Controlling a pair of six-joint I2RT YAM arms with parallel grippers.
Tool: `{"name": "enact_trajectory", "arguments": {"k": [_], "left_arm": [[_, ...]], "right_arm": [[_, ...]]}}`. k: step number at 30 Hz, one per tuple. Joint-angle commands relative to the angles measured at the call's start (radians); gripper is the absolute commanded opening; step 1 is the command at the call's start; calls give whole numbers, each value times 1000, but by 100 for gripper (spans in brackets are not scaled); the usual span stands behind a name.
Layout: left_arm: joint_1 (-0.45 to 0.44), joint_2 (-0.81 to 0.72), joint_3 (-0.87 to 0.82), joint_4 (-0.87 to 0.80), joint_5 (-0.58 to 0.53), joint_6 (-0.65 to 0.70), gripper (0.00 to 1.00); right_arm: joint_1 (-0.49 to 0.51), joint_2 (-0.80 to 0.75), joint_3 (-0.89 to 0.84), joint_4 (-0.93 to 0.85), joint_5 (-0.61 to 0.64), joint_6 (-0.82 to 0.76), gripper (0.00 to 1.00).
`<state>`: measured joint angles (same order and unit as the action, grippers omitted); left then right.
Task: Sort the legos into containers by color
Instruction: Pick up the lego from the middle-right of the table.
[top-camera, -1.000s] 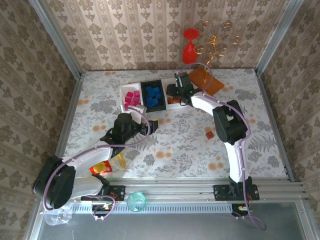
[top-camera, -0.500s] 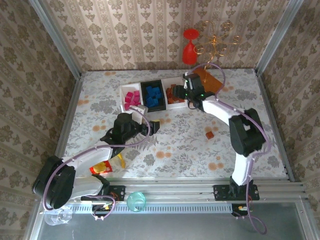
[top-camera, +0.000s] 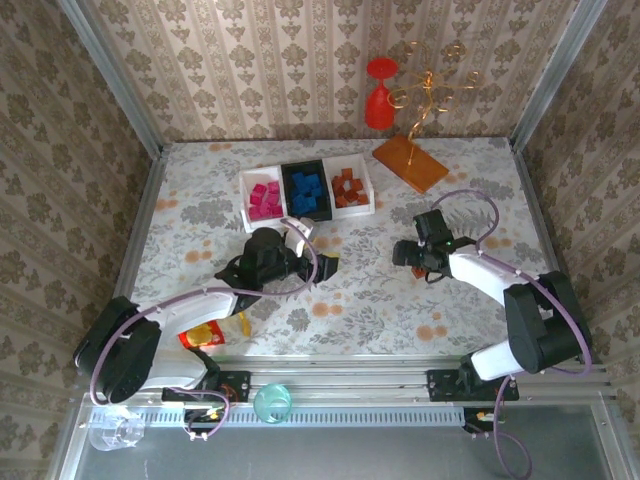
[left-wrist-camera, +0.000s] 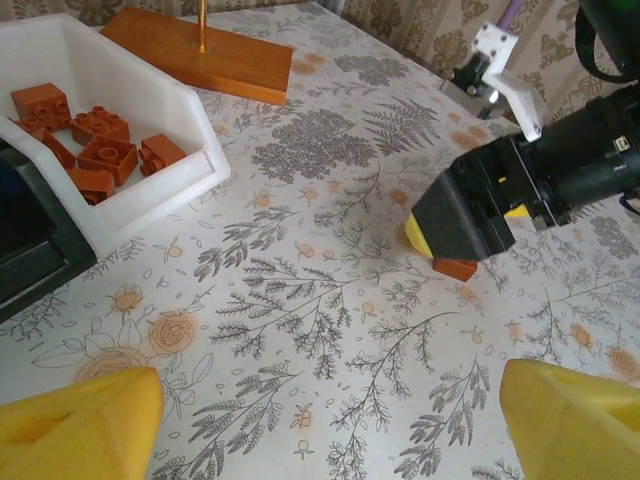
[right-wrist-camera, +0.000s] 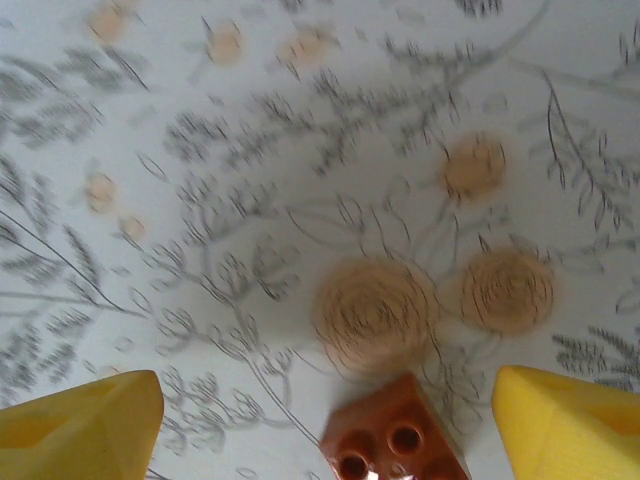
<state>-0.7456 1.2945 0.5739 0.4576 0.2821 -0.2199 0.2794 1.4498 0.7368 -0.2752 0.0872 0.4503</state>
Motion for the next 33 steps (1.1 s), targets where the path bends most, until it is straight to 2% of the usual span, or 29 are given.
{"name": "enact_trajectory", "arguments": {"k": [1,5,16,24,33], "left_arm": [[-6,3,26,19,19,14,89],[-6,-6,26,10,15,19,89],[-6,-14,27,-8,1,31,89],[-6,-20,29,-17,-3,38,89],[-6,-21,30,-27,-9,47,89]], "right_arm": [[-2,24,0,-42,-5,18,88],[22,66,24,-62,-66,10,81],[127,92,28,-92,17,6,58],[129,168,91,-88,52,-15,55],[127,194,117,-43,15,-27,44]]}}
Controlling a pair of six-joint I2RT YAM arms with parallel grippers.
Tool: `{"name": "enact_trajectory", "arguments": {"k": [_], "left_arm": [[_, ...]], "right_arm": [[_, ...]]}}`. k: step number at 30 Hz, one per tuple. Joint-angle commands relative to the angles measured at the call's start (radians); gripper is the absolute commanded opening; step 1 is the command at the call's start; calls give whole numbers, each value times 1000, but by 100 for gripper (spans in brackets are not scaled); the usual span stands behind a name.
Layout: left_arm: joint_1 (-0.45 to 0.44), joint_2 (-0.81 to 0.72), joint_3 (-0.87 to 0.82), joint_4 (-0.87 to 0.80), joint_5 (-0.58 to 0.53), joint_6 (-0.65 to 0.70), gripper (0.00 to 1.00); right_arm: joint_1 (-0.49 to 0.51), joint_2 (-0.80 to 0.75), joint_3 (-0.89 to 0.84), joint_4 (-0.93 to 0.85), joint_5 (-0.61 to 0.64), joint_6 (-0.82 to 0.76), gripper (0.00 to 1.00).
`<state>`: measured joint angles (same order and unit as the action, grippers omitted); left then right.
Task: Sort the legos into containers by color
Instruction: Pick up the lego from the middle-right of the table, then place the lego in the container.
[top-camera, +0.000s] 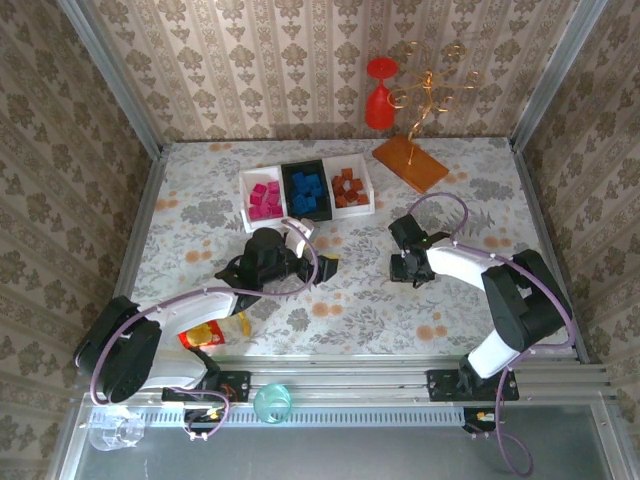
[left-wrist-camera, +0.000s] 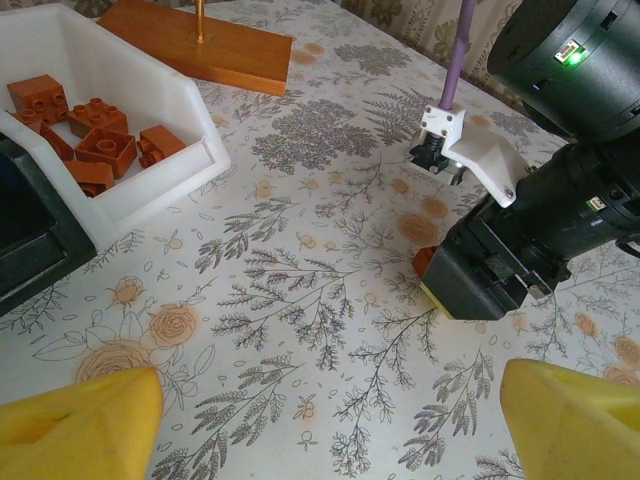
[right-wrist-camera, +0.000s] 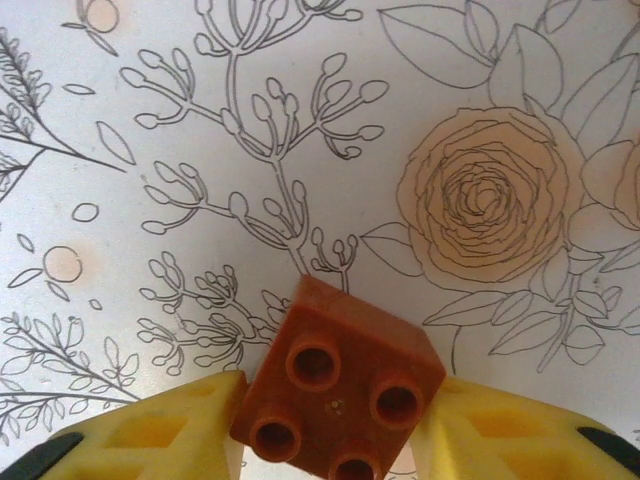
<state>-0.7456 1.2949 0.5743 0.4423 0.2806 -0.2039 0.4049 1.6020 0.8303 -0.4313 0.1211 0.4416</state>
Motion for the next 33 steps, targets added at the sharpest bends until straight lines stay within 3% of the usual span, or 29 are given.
{"name": "enact_trajectory", "arguments": {"k": [1,12,18,24,33], "left_arm": [[-6,-22,30,-12,-8,30,89],[-6,-32,29,-25,-32,43,89],[-5,-51,26,-52,-112,42,89],[25,-88,8,-71,-200,18,89],[81,-142,-22,-72,-207,-35,90]], "right_arm": [[2,50,30,123,-27,-19,43],[19,44,104,174,-82,-29,39],[47,69,241,215,-100,-34,38],[49,186,437,255,-93,-41,38],[28,481,792,248,-19,-59,40]]}}
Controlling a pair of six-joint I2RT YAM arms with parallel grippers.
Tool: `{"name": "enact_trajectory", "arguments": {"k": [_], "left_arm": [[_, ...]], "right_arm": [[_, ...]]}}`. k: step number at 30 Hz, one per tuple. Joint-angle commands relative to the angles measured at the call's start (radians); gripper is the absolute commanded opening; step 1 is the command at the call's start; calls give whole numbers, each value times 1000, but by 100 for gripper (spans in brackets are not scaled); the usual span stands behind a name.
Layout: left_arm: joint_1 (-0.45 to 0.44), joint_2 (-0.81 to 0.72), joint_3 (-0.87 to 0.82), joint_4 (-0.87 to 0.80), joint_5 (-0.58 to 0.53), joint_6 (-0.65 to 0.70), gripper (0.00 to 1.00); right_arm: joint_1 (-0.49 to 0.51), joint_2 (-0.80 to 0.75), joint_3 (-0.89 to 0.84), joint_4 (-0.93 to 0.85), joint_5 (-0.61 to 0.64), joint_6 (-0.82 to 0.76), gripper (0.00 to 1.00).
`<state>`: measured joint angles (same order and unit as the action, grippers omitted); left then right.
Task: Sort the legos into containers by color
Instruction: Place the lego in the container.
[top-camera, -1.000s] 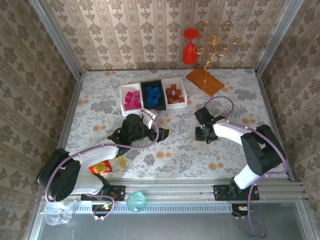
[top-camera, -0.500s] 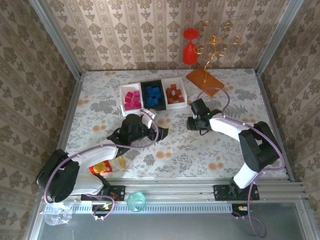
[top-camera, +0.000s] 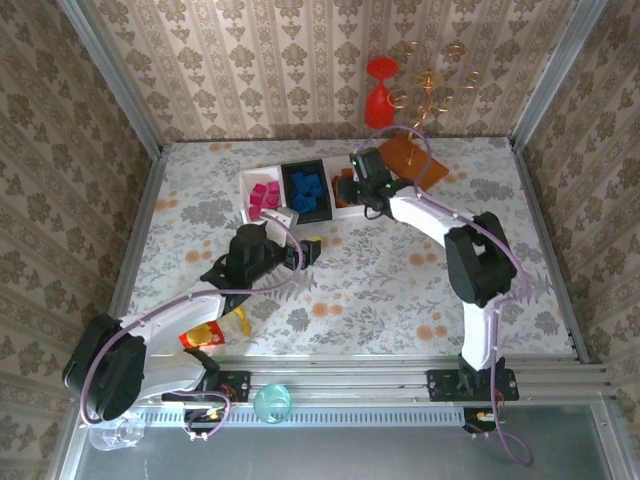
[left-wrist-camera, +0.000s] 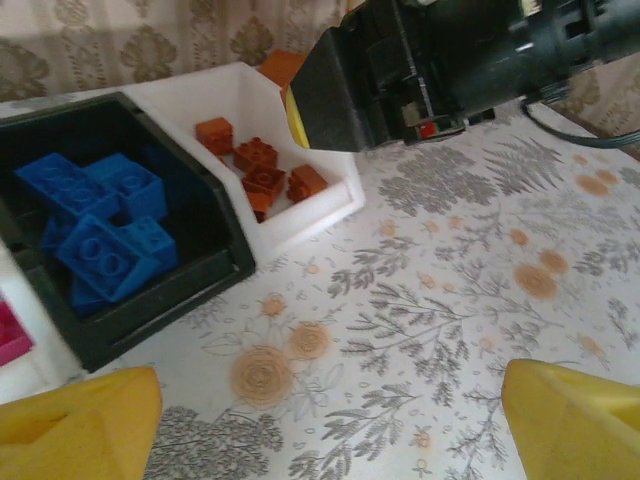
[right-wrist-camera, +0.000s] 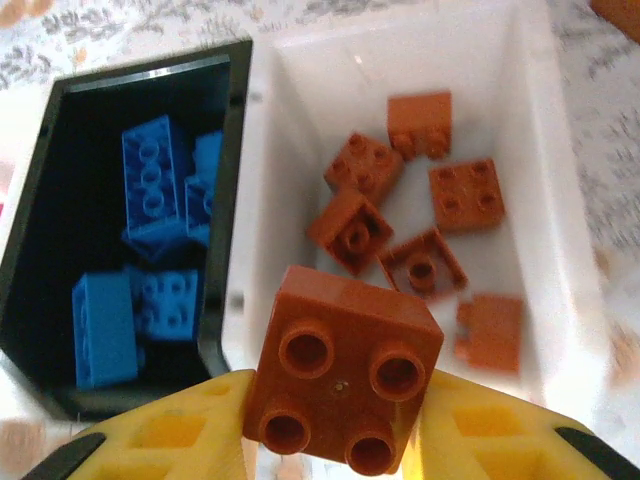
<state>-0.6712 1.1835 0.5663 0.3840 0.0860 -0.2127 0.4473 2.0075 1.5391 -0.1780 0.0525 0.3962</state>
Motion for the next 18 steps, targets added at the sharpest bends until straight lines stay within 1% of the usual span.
{"name": "enact_trajectory", "arguments": {"k": [1,3,5,8,10,12,15,18], "left_arm": [[8,-35,-16,-11,-12,-28,90],[12,-42,-19,-12,-9,-28,90],[14,-46,-20,-12,-7,-30,90],[16,-50,-21,-12,-5,-29,90],[17,-51,-22,-12,-5,-31,90],[18,-53,-22,-13,-3,-31,90],[19,-59,-26,-12,-8,-32,90],[25,-70,-35,-12,-21,-33,90]], "right_arm": [[-21,105,123,-15,55,-12,41],[-31,159,187,-32,59,-3,42],[-40,186,231,-37,25,6,46],[-42,159,233,-27,3,3,51],[-42,113,195,-6,-10,-4,55],[-42,51,137,27,-25,-10,56],[-42,-63,20,74,-51,-15,59],[-42,-189,-114,106,-50,-38,62]]}}
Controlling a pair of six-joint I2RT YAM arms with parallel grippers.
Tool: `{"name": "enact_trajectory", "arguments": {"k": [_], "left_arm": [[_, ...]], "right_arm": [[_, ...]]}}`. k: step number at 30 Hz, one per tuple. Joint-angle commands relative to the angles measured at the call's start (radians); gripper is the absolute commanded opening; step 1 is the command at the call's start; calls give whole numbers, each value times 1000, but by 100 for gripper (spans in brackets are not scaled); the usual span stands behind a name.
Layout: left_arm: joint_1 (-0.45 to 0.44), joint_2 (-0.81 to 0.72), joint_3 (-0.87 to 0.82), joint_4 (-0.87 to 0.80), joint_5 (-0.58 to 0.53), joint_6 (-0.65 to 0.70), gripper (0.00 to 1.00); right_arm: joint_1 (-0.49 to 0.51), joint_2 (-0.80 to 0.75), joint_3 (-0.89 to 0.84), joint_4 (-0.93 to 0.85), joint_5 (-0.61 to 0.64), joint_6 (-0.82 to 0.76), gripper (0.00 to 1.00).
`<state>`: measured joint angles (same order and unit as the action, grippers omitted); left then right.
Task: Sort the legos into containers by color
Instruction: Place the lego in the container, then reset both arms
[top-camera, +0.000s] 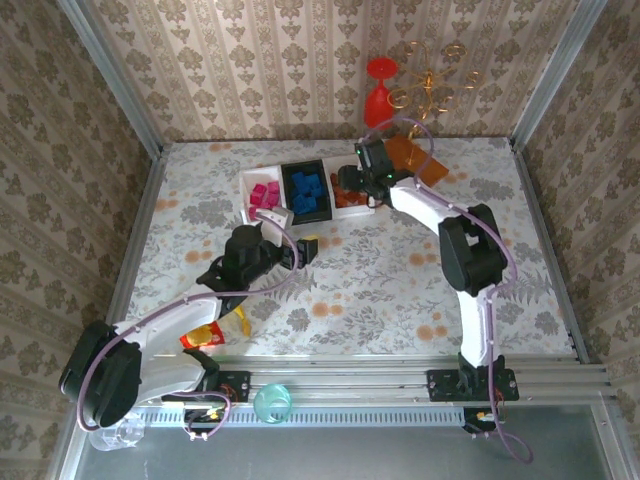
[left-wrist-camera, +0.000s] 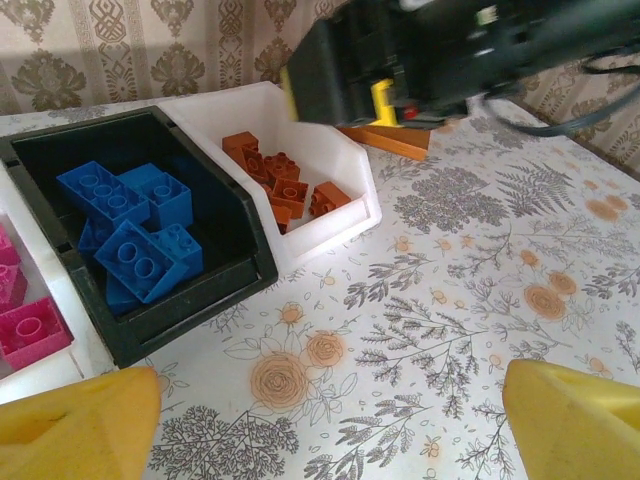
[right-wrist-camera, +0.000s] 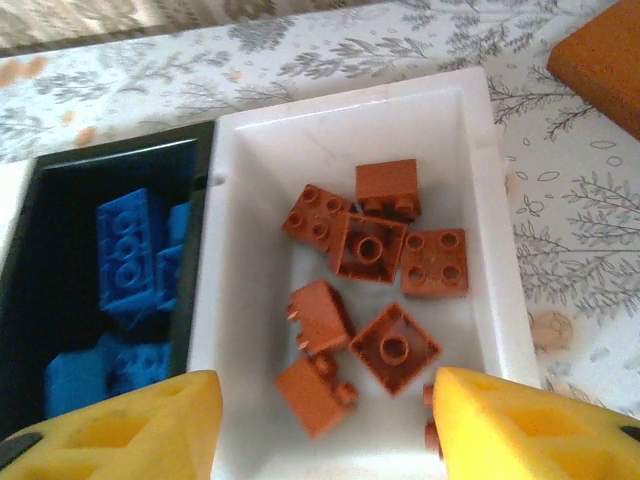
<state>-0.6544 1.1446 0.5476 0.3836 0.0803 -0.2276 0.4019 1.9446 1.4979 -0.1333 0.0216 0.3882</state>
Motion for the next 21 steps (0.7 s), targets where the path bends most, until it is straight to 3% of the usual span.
{"name": "enact_trajectory", "arguments": {"k": [1,12,21], "left_arm": [[12,-38,-21,-10,-23,-18,90],[64,-171,-95,6,-96,22,92],[124,-292,-178,8,-385,107,100]], "right_arm": [[3,-171,-121,67,-10,-40,64],[0,-667,-570,87,250,-185,79],[-23,-915,-811,211,540,-272,91]]}}
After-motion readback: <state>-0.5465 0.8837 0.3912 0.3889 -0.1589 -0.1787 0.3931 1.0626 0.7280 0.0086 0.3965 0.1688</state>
